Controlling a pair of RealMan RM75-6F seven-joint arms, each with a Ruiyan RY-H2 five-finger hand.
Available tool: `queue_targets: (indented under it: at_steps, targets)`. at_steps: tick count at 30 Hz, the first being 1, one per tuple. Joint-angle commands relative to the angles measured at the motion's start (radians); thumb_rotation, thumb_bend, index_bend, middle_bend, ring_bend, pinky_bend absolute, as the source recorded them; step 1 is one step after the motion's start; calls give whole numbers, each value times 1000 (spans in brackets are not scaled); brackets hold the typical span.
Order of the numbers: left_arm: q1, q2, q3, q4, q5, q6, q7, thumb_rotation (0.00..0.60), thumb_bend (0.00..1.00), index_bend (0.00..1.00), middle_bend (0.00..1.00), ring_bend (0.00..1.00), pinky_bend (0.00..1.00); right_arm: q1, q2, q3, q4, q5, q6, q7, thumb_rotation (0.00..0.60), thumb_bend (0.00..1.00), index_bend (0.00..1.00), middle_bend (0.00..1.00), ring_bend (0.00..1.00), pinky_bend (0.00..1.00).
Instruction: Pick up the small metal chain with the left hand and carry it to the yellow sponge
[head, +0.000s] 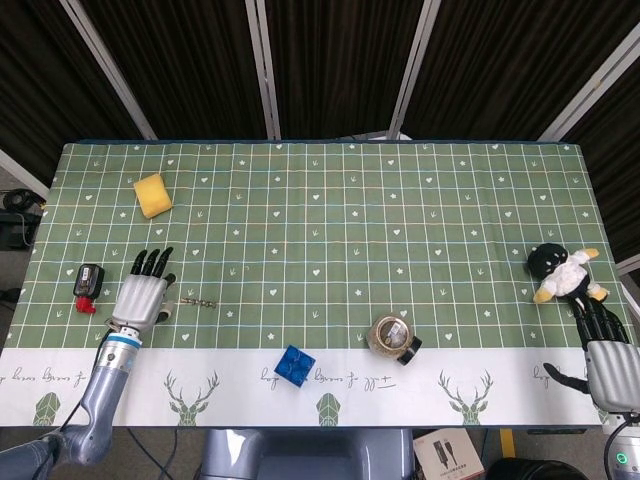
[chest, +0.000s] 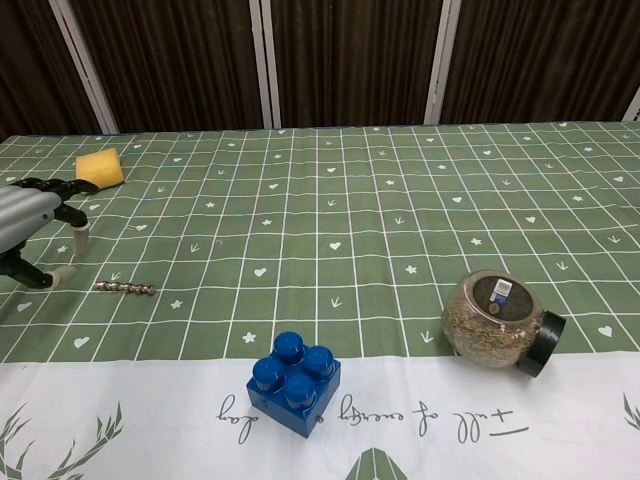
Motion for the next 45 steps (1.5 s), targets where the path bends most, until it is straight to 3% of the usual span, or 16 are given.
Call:
queue_targets:
  at_steps: [1,19,37,45]
  targets:
    - [-19,-30,-2,28,-36,-15,37,600,318,475,0,0,0,0,1,1,-2,1,1,1,600,42,60,0,0,118]
    - [-57,-105,17,96,-97,-23,71,600,318,492,0,0,0,1,2,8,-1,4,3,22,600,41,61,0,0,118]
    - [-77,-121,23,116,-132,-27,86,600,320,518,0,0,0,1,0,13,9,-2,15,38,600,42,62,0,0,118]
    - [-79,-119,30,115,-145,-29,86,600,457,560,0,0,0,2,0,14,9,-1,16,39,600,41,62,0,0,118]
